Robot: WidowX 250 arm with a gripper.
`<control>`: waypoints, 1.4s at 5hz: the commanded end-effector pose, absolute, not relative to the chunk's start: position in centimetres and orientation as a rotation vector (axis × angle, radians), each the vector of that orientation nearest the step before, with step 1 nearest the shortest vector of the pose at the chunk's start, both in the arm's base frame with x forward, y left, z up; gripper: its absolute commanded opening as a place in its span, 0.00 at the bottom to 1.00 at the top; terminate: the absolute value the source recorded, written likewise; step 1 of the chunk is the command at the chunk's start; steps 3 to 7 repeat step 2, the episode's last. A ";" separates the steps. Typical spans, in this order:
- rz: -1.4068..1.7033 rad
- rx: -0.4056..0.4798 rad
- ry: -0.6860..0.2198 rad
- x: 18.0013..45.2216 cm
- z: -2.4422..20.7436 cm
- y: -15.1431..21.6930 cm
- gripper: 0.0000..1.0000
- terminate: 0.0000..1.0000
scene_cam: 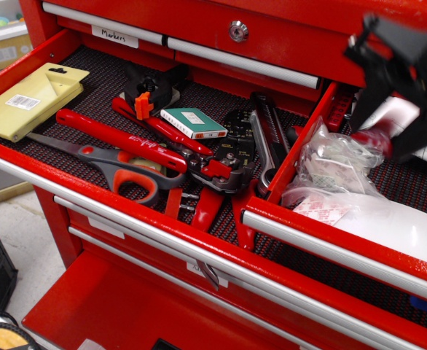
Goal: Pick up glue and put into drawer
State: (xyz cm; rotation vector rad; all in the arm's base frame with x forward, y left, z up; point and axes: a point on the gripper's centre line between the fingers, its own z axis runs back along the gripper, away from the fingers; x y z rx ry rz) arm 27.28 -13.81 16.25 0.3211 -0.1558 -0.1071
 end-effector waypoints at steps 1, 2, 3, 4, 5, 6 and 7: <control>-0.119 0.297 -0.196 26.8 18.2 -13.5 1.00 0.00; -0.119 0.297 -0.196 26.8 18.2 -13.5 1.00 1.00; -0.119 0.297 -0.196 26.8 18.2 -13.5 1.00 1.00; -0.119 0.297 -0.196 26.8 18.2 -13.5 1.00 1.00; -0.119 0.297 -0.196 26.8 18.2 -13.5 1.00 1.00; -0.119 0.297 -0.196 26.8 18.2 -13.5 1.00 1.00; -0.119 0.297 -0.196 26.8 18.2 -13.5 1.00 1.00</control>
